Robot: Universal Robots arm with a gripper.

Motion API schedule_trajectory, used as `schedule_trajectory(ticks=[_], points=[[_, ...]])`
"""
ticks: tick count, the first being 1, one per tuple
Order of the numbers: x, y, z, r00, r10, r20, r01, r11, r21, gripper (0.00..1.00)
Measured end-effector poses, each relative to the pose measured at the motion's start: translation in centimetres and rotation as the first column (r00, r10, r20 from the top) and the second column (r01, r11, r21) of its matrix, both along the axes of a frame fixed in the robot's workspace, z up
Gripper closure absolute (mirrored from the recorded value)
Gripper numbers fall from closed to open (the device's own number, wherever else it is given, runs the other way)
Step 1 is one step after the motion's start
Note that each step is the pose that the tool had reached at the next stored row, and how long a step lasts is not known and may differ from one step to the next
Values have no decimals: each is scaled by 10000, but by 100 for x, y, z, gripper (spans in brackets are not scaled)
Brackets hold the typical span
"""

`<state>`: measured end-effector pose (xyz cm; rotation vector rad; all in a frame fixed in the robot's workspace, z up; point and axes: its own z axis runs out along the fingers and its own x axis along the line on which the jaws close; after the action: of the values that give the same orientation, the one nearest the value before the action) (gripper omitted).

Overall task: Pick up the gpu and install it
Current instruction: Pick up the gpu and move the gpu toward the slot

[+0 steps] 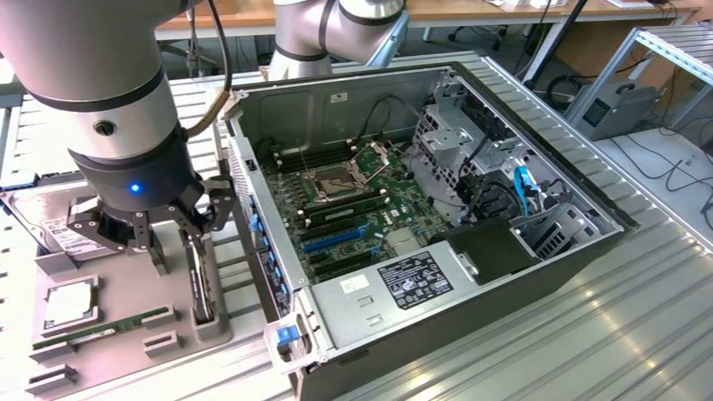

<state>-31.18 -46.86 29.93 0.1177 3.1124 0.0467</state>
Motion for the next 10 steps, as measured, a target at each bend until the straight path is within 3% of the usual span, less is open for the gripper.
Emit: schedule_trajectory(ticks=[10], points=[[16, 89, -45, 10000, 1, 0, -1, 10000, -34, 52]])
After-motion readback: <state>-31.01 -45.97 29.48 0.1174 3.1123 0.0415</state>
